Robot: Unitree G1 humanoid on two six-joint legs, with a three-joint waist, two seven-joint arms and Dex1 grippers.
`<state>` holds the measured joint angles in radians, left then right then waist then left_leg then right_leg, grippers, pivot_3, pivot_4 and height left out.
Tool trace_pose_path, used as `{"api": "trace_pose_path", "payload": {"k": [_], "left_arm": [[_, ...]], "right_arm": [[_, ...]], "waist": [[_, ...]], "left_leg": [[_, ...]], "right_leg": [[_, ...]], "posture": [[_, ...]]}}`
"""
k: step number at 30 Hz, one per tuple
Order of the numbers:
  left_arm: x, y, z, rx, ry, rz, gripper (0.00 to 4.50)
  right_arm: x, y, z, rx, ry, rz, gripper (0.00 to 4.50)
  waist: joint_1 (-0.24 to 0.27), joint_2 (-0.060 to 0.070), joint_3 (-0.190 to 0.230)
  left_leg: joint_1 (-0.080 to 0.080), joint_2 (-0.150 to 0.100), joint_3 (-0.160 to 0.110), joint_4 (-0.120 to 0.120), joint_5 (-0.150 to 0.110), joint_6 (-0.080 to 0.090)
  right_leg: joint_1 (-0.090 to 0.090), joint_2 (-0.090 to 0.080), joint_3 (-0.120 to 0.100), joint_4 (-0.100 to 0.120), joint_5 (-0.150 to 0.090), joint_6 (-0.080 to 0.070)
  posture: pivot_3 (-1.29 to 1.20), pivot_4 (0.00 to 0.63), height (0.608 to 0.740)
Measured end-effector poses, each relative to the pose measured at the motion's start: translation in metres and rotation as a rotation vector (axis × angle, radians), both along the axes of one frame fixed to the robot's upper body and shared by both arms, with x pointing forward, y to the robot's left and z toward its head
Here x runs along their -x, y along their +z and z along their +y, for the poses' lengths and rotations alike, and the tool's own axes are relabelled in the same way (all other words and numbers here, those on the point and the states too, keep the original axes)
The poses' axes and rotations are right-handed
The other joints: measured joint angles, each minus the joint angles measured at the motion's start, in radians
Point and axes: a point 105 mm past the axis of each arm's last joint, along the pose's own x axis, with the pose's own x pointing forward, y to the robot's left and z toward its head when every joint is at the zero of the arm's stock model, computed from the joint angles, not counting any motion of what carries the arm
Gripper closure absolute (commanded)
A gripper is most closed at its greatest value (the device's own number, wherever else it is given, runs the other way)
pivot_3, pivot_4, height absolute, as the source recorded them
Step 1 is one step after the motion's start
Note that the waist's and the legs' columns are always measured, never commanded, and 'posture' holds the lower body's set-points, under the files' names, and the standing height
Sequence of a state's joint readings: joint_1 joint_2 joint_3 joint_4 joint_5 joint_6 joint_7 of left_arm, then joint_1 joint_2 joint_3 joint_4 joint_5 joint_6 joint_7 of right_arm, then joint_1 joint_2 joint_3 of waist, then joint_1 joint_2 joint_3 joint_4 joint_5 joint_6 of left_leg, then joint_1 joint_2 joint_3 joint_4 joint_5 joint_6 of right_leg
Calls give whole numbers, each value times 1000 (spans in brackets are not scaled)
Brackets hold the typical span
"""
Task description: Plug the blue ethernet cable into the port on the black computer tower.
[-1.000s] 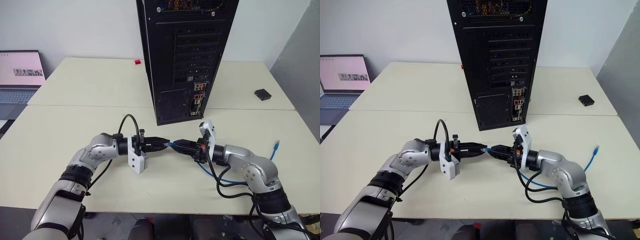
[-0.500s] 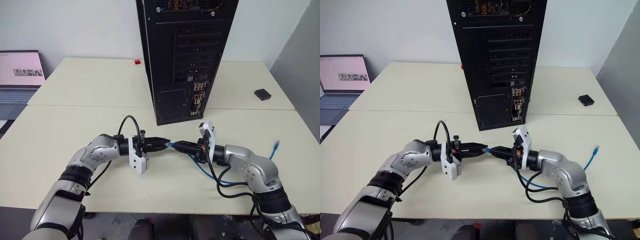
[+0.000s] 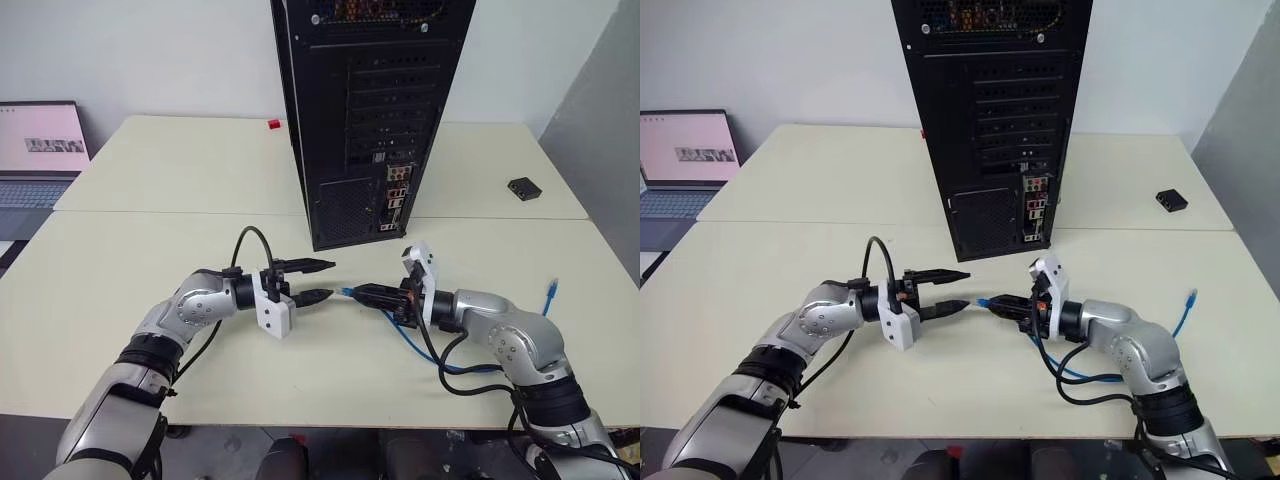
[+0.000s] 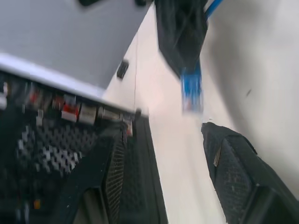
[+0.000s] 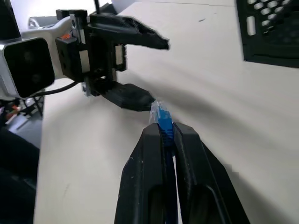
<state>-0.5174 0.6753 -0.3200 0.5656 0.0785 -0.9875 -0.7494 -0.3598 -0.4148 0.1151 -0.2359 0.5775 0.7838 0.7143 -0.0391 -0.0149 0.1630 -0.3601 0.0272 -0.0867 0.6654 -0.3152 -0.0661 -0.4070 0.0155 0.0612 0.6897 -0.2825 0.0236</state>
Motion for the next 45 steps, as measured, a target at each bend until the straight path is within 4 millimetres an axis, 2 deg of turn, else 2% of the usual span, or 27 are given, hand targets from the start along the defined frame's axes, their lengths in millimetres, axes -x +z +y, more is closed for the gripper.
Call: {"api": "trace_pose_path", "payload": {"k": [3, 5, 9, 15, 17, 22, 26, 28, 33, 38, 45], "left_arm": [[11, -12, 10, 33, 45, 273, 1826], [13, -12, 10, 61, 66, 387, 1826], [16, 0, 3, 140, 108, 611, 1826], [18, 20, -15, 249, 174, 781, 1826], [16, 24, -19, 286, 199, 809, 1826], [10, 34, -29, 345, 269, 852, 1826], [6, 35, -27, 365, 318, 867, 1826], [6, 36, -28, 370, 318, 866, 1826], [2, 35, -24, 368, 360, 835, 1826], [1, 34, -26, 374, 367, 826, 1826], [-2, 36, -26, 398, 377, 811, 1826]], "right_arm": [[-9, 12, -17, 1, -110, -72, 4500], [-11, 16, -19, 16, -148, -109, 4500], [-18, 31, -29, 82, -298, -242, 4500], [-37, 57, -34, 116, -646, -380, 4500], [-36, 56, -29, 125, -684, -381, 4500], [-32, 54, 1, 93, -735, -351, 4500], [-32, 64, 9, 41, -796, -349, 4500], [-33, 72, 10, 28, -814, -369, 4500], [-45, 67, -4, 39, -922, -342, 4500], [-52, 62, -9, 36, -950, -320, 4500], [-56, 61, -4, 25, -942, -307, 4500]], "waist": [[-4, 0, 0], [-2, 0, 0], [-3, 0, 0], [-12, 1, 0], [-12, 1, 0], [-15, 1, 1], [-15, 1, 1], [-15, 1, 1], [-15, 1, 1], [-16, 1, 1], [-17, 1, 1]], "left_leg": [[0, 0, -1, 0, 0, 0], [-1, 0, -2, 1, 0, 0], [-1, 0, -2, 1, 0, 0], [-1, 0, -2, 0, 0, 0], [-1, 0, -3, 0, 0, 0], [-1, 0, -2, 0, 0, 0], [-1, 0, -2, 0, 0, -1], [-1, 0, -1, 0, 0, -1], [-1, 0, -1, -1, 0, -1], [-1, 0, 0, -1, 0, -1], [-1, 0, 0, -1, 0, -1]], "right_leg": [[-1, 0, -1, 0, 0, 0], [0, 0, -2, 1, 0, 0], [0, 1, -2, 1, 0, 0], [-1, 1, -1, 1, -1, -1], [-1, 1, -1, 2, -1, -1], [-2, 1, -1, 2, -1, -1], [-2, 1, 0, 1, -1, -1], [-2, 1, 0, 1, -1, -1], [-3, 0, 1, 1, -1, -1], [-3, 0, 1, 1, -1, -1], [-3, 0, 2, 1, -1, -1]], "posture": [[0, 150, 740], [0, 150, 740], [0, 150, 740], [0, 150, 740], [0, 150, 740], [0, 150, 740], [0, 150, 740], [0, 150, 740], [0, 150, 740], [0, 150, 740], [0, 150, 740]]}}
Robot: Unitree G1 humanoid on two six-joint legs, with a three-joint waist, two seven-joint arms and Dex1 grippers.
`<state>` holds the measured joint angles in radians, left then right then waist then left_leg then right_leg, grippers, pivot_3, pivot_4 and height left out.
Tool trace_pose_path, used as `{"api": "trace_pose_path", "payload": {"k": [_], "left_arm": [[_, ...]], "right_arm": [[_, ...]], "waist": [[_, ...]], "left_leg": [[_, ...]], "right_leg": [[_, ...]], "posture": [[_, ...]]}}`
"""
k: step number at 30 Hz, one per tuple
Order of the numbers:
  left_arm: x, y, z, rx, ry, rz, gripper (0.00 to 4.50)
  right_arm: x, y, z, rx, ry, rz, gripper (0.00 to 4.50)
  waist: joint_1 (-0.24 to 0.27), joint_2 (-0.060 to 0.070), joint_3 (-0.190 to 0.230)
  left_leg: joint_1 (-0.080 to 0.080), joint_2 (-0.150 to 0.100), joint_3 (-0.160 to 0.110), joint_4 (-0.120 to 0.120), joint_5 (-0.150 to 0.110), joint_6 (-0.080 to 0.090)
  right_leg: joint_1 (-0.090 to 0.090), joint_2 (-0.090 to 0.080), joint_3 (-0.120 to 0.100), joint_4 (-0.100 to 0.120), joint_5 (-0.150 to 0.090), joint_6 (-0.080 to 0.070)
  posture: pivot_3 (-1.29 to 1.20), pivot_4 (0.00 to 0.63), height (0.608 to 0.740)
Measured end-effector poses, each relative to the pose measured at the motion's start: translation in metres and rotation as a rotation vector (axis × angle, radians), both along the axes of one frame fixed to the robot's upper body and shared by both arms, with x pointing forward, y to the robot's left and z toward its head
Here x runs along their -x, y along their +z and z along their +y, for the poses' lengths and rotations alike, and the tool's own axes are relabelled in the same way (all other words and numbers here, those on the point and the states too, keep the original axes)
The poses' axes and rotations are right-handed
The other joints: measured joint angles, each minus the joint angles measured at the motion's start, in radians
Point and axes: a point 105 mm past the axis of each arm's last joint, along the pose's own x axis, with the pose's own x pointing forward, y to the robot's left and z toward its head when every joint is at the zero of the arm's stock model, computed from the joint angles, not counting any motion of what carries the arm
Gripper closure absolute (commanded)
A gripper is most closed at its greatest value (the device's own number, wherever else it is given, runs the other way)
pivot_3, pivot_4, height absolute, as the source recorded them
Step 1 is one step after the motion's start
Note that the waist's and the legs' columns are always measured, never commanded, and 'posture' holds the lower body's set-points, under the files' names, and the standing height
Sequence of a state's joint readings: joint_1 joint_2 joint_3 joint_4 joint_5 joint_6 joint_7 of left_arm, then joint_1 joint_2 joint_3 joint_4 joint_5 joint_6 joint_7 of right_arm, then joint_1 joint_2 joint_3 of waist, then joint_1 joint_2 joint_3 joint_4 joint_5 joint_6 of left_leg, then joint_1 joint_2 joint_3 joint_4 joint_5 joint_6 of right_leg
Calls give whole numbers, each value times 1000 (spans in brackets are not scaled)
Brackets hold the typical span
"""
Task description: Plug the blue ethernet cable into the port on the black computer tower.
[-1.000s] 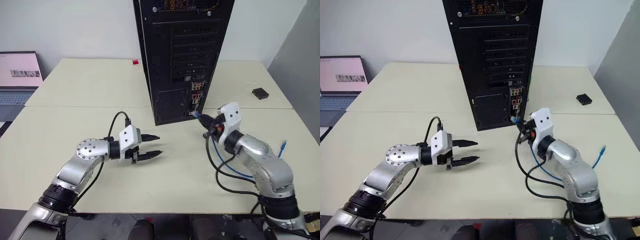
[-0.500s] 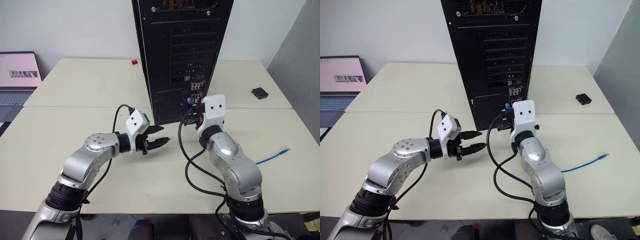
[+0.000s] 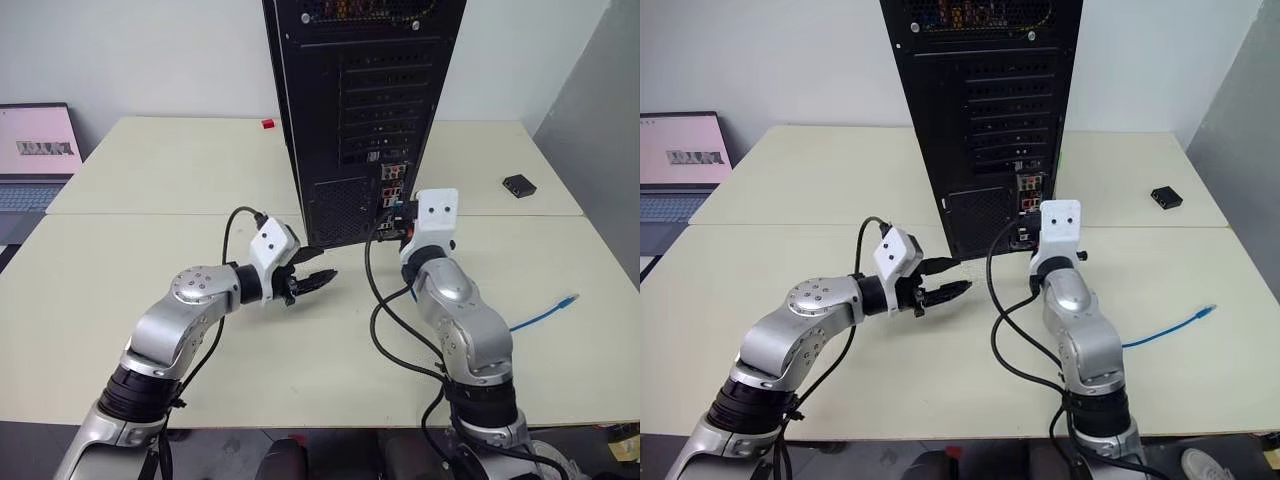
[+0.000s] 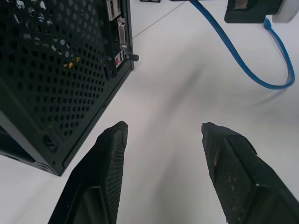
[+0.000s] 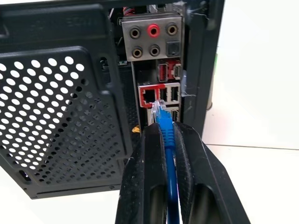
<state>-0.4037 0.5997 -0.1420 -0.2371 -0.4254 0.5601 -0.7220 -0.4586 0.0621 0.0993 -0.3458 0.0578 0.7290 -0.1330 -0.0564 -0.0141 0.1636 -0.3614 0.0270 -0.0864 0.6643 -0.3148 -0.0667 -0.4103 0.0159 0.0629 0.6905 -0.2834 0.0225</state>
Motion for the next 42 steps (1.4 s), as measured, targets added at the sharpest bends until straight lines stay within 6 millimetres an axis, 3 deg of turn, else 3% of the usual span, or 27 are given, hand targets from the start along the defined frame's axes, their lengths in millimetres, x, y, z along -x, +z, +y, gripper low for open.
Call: {"api": "trace_pose_path", "payload": {"k": [23, 42], "left_arm": [[-4, 1, 3, 0, 24, -10, 1826], [5, 6, -8, 6, -48, -32, 1826]], "right_arm": [[-9, 0, 9, -17, 8, -13, 4500], [-11, -1, 10, -7, 2, -26, 4500]], "waist": [[0, 0, 0], [0, 0, 0]], "left_leg": [[0, 0, 0, 0, 0, 0], [0, 0, 1, -1, 0, 0]], "right_leg": [[0, 0, 0, 0, 0, 0], [0, 0, 1, -1, 0, 0]], "posture": [[0, 150, 740], [0, 150, 740]]}}
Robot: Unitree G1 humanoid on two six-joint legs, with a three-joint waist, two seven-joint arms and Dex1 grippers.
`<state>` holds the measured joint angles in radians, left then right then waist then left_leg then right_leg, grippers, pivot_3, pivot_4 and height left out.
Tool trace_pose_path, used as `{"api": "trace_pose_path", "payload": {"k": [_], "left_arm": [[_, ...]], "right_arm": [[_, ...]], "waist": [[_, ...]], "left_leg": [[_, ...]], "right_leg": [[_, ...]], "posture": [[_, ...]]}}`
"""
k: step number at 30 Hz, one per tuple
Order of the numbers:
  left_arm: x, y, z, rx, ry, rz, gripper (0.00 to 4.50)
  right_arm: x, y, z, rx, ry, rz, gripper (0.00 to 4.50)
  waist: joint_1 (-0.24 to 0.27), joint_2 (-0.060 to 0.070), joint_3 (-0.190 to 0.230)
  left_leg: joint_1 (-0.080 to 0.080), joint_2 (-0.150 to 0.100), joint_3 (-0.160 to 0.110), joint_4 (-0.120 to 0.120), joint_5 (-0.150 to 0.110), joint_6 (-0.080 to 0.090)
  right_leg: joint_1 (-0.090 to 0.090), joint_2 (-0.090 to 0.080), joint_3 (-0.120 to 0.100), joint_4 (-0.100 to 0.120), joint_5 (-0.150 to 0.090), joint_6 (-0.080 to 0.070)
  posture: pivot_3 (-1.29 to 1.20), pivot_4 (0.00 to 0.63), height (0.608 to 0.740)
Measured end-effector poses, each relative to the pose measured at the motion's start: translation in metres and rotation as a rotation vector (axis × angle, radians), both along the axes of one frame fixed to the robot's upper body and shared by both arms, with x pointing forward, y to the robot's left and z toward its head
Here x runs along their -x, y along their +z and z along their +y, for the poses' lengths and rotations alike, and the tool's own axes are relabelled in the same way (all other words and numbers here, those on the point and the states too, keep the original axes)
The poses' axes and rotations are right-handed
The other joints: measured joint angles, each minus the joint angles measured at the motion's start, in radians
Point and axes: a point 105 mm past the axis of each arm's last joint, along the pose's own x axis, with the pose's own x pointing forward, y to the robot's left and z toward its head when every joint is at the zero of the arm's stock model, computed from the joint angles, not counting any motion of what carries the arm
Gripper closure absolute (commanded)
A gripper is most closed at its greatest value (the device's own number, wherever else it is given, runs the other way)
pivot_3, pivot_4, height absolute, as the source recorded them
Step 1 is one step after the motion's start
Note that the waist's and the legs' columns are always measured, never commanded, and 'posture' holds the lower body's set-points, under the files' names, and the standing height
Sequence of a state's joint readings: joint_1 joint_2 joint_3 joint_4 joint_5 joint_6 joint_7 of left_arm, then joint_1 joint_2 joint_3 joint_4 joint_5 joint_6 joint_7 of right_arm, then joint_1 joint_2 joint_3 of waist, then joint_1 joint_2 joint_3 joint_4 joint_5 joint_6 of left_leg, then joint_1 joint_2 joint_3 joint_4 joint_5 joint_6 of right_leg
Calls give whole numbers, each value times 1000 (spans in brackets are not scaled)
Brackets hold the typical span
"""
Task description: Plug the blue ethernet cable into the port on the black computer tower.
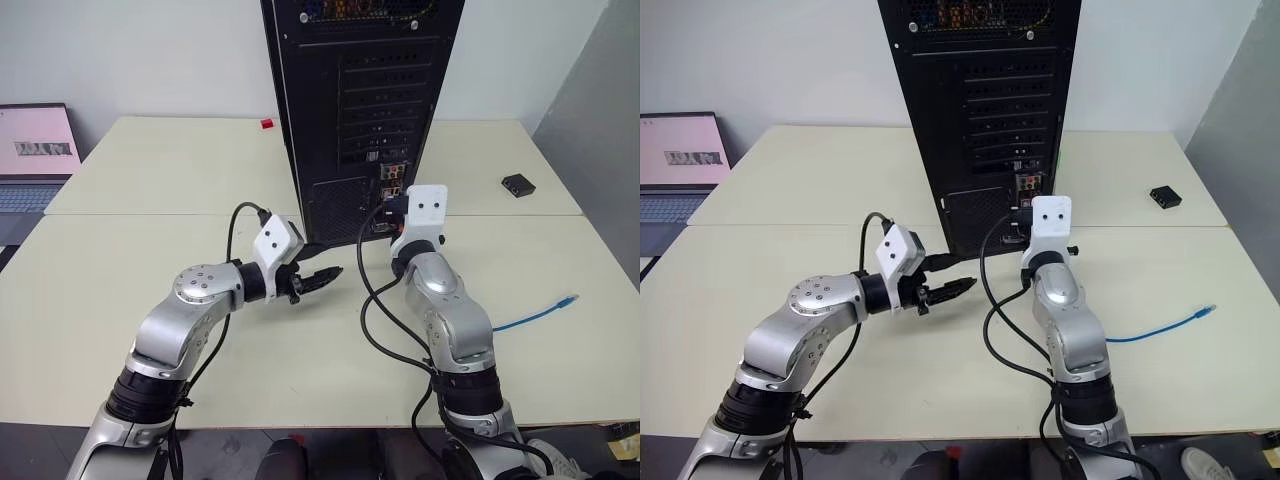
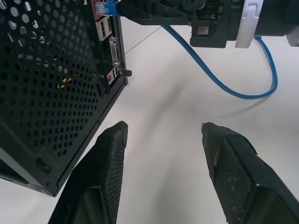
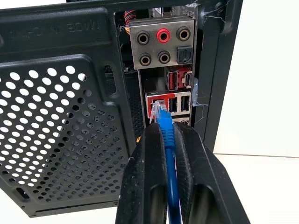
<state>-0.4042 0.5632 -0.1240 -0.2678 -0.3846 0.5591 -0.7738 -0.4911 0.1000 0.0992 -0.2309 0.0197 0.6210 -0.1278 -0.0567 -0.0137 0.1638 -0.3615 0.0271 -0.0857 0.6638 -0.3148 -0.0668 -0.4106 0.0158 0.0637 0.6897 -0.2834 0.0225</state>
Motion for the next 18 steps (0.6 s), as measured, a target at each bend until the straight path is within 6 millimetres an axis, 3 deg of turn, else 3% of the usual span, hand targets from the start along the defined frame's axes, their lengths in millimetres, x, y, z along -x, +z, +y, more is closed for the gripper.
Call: {"api": "trace_pose_path", "payload": {"k": [18], "left_arm": [[1, -1, -3, -2, -8, -4, 1826]], "right_arm": [[-9, 1, 0, 74, 68, -10, 4500]], "waist": [[-1, 0, 0]], "left_leg": [[0, 0, 1, 0, 0, 0]], "right_leg": [[0, 0, 1, 0, 0, 0]], "posture": [[0, 150, 740]]}}
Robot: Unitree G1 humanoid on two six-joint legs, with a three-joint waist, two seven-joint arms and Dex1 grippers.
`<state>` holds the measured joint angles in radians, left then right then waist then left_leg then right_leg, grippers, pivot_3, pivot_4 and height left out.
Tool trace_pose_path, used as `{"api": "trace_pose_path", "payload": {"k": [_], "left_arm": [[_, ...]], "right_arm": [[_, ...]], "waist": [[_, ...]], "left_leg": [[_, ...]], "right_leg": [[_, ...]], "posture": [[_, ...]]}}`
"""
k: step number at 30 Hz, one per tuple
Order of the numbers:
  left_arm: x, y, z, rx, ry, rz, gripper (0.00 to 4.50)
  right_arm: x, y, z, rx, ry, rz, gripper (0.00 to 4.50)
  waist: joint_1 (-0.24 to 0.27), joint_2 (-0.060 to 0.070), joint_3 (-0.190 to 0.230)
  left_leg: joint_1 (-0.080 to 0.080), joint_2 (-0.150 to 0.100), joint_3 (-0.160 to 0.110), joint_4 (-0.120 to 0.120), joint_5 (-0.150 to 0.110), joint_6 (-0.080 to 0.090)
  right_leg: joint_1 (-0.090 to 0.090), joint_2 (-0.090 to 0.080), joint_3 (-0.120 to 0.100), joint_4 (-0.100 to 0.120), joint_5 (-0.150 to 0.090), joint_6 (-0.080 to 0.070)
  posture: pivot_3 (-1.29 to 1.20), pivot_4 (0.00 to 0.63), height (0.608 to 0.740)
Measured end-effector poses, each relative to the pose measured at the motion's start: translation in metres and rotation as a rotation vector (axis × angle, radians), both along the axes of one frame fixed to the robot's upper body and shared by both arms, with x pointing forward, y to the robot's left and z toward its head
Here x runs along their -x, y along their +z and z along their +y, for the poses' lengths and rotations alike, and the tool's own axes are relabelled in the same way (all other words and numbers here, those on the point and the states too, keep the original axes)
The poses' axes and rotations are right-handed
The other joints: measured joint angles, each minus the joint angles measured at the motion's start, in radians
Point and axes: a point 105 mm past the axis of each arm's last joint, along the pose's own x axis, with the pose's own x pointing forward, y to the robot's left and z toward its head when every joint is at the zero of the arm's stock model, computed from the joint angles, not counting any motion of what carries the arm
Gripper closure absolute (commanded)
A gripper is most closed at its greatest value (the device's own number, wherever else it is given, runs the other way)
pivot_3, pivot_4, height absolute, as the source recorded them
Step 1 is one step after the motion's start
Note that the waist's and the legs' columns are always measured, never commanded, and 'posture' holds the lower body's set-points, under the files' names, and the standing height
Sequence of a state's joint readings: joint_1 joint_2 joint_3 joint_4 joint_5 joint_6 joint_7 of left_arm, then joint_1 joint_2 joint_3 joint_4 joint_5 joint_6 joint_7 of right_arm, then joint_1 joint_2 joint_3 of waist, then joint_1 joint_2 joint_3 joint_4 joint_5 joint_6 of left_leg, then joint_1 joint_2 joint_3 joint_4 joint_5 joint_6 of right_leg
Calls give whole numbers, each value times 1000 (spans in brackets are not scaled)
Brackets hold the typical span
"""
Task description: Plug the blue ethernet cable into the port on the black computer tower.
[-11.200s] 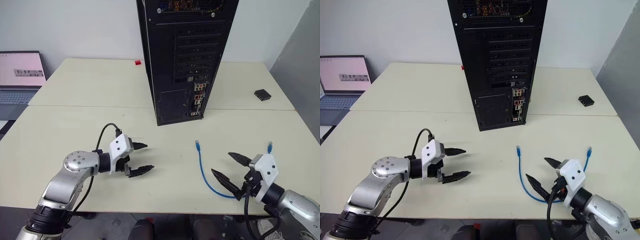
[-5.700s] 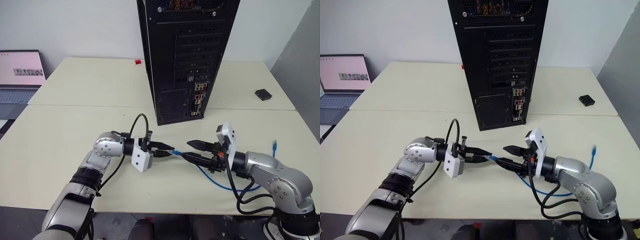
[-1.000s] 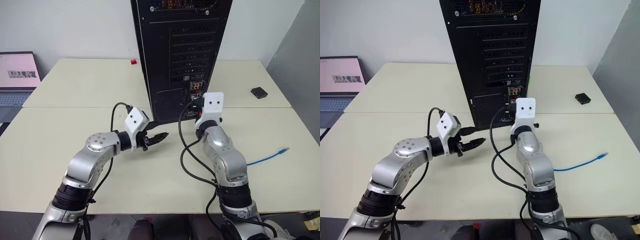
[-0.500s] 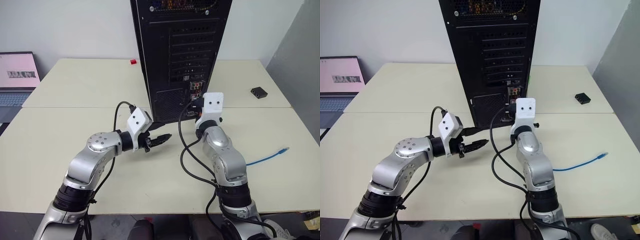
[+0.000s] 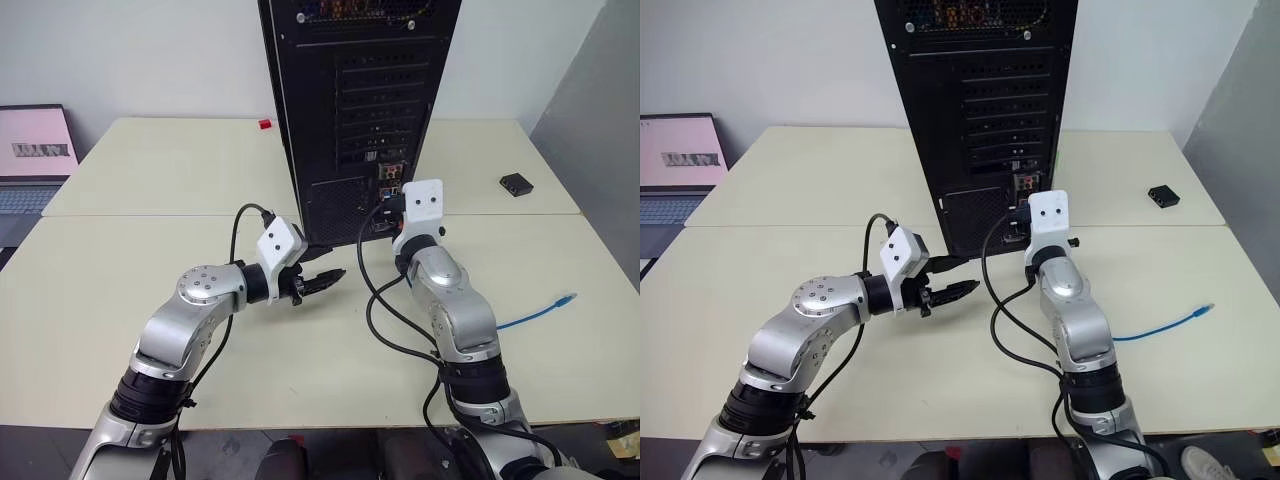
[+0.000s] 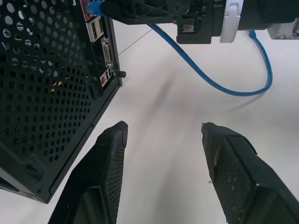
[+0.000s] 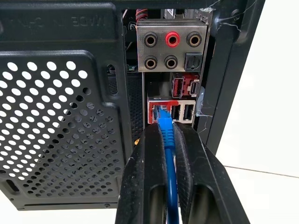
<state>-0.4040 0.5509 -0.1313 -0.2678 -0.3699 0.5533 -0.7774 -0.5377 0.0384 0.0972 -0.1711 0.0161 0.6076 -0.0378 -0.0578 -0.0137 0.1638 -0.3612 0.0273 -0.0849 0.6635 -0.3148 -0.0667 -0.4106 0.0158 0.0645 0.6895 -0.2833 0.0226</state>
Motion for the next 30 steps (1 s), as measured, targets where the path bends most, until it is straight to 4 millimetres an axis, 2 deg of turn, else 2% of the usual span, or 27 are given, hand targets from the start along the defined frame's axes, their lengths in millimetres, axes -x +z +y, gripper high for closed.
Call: {"api": "trace_pose_path", "payload": {"k": [14, 16, 18, 22, 25, 30], "left_arm": [[0, 0, -1, 5, 1, -1, 1826], [0, 0, -1, 5, 1, -1, 1787], [0, 0, -1, 5, 1, -1, 1787], [0, 0, -1, 2, 1, -2, 1787], [-1, 1, 0, -8, 6, -21, 1787], [-1, 0, 2, -24, -2, -32, 1787]], "right_arm": [[-6, 1, 10, -10, 43, 14, 4500], [-6, 1, 10, -6, 53, 13, 3809], [-6, -1, 9, -1, 55, 18, 3608], [-4, -11, 2, 28, 54, 59, 2692], [0, -10, -5, 36, 50, 57, 1955], [11, -3, -14, 30, 53, 46, 990]], "waist": [[-25, 0, 0], [-26, 0, 0], [-26, 0, 0], [-23, 0, 0], [-21, 0, 0], [-20, 1, 0]], "left_leg": [[2, 0, 2, 0, 0, 0], [2, 0, 2, 0, 0, 0], [1, 0, 1, 0, 0, 0], [-1, 0, 0, -1, 0, 0], [-2, 0, 0, -1, 0, 0], [-3, 0, 0, -2, 0, 0]], "right_leg": [[0, 0, 2, 1, 0, 0], [0, 0, 2, 1, 0, 0], [0, 0, 2, 1, 0, 0], [-1, 0, 1, -2, 0, 0], [-1, -1, 1, -4, 0, 0], [-1, -1, 1, -5, 0, 0]], "posture": [[0, 150, 740], [0, 150, 740], [0, 150, 740], [0, 150, 740], [0, 150, 740], [0, 150, 740]]}}
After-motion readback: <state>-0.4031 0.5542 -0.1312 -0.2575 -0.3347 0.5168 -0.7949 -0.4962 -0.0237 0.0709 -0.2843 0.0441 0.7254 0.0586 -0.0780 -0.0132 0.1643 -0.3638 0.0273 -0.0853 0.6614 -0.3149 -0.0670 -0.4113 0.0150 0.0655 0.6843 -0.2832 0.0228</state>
